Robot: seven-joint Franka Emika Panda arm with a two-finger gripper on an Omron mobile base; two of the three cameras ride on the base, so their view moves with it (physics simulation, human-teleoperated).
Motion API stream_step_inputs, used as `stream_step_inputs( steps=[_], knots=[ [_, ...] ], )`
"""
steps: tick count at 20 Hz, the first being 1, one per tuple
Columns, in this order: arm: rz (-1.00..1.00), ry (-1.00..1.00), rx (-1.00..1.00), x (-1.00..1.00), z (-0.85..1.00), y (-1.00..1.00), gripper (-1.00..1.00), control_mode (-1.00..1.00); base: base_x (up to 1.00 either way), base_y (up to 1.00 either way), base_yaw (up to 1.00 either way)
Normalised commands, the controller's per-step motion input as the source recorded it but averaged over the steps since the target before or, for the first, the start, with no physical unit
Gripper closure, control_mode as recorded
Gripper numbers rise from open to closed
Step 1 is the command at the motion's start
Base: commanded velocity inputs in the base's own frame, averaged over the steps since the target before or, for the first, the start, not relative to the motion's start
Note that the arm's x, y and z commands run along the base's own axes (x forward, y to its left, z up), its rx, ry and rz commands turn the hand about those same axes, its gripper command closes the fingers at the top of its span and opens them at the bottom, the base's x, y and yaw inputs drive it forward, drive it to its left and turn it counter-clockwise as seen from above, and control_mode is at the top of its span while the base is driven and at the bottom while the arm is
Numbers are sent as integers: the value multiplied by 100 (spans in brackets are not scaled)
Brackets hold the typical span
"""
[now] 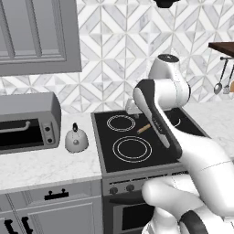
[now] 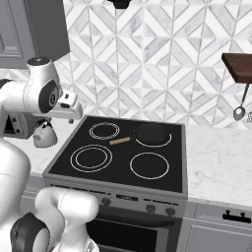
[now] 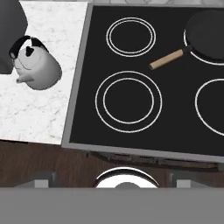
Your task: Pick the kettle from the counter and place it on a stove burner. Then turn the burner on.
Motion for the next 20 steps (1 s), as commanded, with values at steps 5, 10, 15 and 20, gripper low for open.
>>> stream_step_inputs(
  steps=[5,10,15,20],
  knots=[
    [0,-13,0,-13,0,100,-100,-100,0,0,0],
    [0,-10,0,6,0,100,-100,-100,0,0,0],
    [0,-1,0,43,-9,88,-100,-100,0,0,0],
    [0,0,1,74,-13,55,-100,-100,0,0,0]
  ],
)
